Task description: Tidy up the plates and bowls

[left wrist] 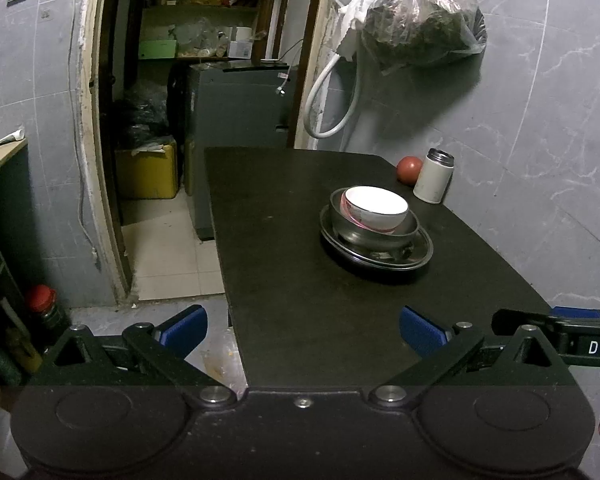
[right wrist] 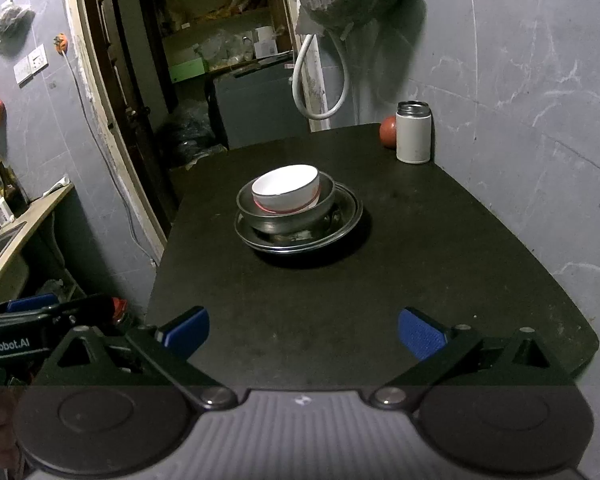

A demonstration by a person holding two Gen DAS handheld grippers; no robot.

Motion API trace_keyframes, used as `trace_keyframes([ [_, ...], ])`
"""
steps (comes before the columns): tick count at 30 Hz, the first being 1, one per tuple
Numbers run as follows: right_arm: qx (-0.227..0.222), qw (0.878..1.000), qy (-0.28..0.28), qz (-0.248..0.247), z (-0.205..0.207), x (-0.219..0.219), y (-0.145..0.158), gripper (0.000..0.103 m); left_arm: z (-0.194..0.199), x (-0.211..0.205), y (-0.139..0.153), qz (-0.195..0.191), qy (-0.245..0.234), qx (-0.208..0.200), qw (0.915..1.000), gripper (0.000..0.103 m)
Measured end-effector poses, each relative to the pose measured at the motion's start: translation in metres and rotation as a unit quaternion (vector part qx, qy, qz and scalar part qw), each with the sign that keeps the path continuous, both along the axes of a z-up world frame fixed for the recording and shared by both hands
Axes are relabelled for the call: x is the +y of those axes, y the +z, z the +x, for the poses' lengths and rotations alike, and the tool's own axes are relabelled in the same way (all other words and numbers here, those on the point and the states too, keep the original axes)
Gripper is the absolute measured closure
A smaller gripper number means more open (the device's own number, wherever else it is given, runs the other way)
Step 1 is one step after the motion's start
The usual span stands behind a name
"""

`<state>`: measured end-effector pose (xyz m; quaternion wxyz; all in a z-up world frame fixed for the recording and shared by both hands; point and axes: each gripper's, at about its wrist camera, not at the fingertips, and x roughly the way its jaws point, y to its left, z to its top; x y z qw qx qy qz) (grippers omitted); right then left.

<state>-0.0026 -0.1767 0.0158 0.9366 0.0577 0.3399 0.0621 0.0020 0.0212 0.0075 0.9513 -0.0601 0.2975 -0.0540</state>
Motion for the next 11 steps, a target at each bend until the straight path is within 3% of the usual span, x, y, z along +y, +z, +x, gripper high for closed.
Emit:
trace_keyframes([
  [11, 0.000, 1.000, -0.001, 0.001, 0.0013, 0.0004, -0.0003, 0.000, 0.0016, 0.0005, -0.0004, 0.002, 0.000, 0.002, 1.0000, 0.001],
])
